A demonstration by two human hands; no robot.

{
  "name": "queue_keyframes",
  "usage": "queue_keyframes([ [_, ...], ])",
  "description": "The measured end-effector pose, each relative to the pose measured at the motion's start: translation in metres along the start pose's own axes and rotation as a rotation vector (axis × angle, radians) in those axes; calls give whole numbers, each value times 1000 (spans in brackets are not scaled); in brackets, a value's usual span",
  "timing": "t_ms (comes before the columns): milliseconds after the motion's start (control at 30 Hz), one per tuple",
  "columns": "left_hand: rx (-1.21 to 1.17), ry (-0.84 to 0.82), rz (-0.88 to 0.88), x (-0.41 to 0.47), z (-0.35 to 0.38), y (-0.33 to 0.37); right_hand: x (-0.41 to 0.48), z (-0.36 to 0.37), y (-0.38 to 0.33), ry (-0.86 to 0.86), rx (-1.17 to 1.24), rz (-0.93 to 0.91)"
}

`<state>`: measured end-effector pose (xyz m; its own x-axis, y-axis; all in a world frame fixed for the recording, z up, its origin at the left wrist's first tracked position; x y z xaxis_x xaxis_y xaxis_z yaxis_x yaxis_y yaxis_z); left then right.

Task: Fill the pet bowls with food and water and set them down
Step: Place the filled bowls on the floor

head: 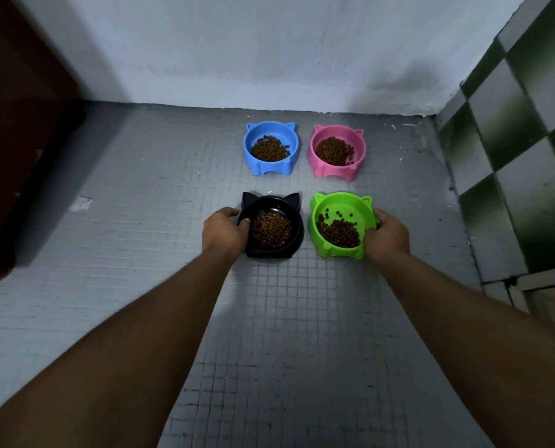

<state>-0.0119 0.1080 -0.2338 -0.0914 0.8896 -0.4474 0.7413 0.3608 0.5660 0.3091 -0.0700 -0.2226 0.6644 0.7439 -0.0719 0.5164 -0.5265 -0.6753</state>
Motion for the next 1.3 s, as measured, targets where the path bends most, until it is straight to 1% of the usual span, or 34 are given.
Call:
queue_keyframes([
  [67,18,15,6,-2,-9,5,0,-5,1,-1,-36,8],
  [167,96,35,81,-25,-34,24,-8,-24,-7,1,-98,42],
  [267,162,7,115,-65,-66,44,-33,-47,-45,-35,-104,27],
  [333,173,-24,105,-103,-92,59,-55,-71,-80,-71,-91,7],
  [467,171,-75,100,-181,-151,93,-95,-137,-152,-110,-21,-4],
  [667,155,-109,145,-276,-248,182,-126,-257,-259,-84,-1,-92],
  [733,121,-110,176,-311,-282,211,-145,-298,-287,-70,25,-90],
  [833,96,-114,211,-353,-314,236,-176,-335,-310,-76,57,-93],
  [967,58,-154,253,-427,-359,242,-237,-386,-335,-79,90,-66],
  [1067,55,-172,296,-481,-397,230,-287,-420,-364,-92,122,-68],
  [1200,69,-172,375,-552,-454,210,-362,-474,-413,-8,152,-92],
  [1300,75,-203,421,-603,-489,194,-428,-505,-442,53,171,-98],
])
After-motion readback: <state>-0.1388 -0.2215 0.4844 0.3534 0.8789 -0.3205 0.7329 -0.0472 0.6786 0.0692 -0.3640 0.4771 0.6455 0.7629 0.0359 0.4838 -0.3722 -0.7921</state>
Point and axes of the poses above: each hand's wrist, its own x-axis towards the middle knuckle, its own z-axis out of the palm, y = z × x, the point moved 10 cm from there along x, towards the middle knuckle, and after that the axes turned 14 degrees about -z, right-handed, at the moved point
